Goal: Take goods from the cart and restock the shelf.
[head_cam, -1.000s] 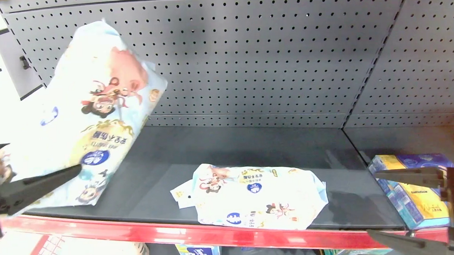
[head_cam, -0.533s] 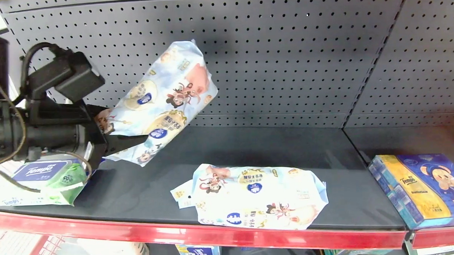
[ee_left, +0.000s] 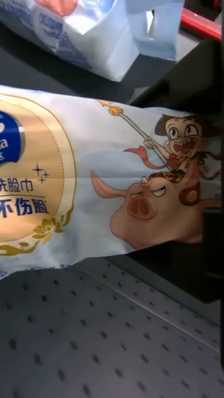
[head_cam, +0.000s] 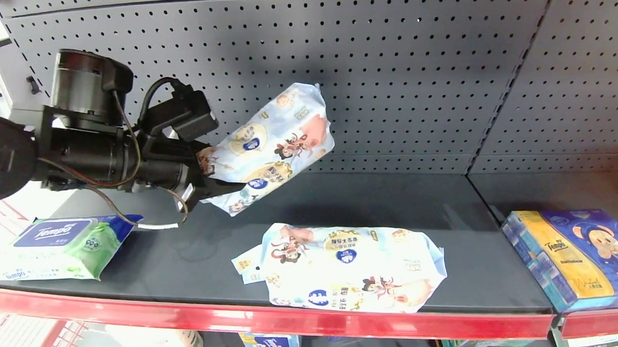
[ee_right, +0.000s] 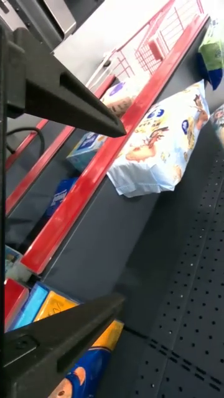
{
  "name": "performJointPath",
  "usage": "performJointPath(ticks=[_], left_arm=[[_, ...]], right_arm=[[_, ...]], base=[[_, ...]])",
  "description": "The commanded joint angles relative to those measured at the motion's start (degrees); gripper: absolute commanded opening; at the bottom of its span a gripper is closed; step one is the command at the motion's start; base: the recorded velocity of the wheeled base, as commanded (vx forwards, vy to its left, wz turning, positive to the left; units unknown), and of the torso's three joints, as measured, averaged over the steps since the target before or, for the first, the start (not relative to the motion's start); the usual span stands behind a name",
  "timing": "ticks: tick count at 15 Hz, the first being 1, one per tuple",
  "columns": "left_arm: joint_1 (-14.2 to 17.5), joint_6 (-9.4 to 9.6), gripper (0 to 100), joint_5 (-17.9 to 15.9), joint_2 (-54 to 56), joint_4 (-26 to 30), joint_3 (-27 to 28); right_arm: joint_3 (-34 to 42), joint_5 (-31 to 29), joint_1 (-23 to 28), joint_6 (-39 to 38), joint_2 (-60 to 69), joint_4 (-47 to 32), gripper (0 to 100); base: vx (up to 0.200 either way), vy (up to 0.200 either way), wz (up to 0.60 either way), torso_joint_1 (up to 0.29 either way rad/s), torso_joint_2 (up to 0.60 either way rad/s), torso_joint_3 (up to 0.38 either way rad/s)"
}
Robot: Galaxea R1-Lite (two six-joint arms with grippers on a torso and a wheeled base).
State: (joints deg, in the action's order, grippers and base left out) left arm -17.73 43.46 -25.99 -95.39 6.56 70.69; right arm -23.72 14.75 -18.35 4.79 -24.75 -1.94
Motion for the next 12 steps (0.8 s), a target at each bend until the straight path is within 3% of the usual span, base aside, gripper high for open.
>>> performJointPath(ticks=[1, 7, 12], left_arm=[[-1.26, 0.05, 0, -0.2, -3.4, 0.03, 0.94], [-2.23, 0.13, 0, -0.2, -9.02, 0.03, 4.89], [-5.04, 0.22, 0, -0.2, -11.48, 0.03, 5.6]], right_arm=[[0.61, 0.02, -0.02, -0.04, 0.05, 0.0, 100], [0.7, 0.02, -0.02, -0.04, -0.13, 0.0, 100], [0.78, 0.02, -0.02, -0.13, -0.39, 0.0, 100]], base=[[0.0, 0.0, 0.0, 0.0, 0.0, 0.0], [0.0, 0.0, 0.0, 0.0, 0.0, 0.0], [0.0, 0.0, 0.0, 0.0, 0.0, 0.0]])
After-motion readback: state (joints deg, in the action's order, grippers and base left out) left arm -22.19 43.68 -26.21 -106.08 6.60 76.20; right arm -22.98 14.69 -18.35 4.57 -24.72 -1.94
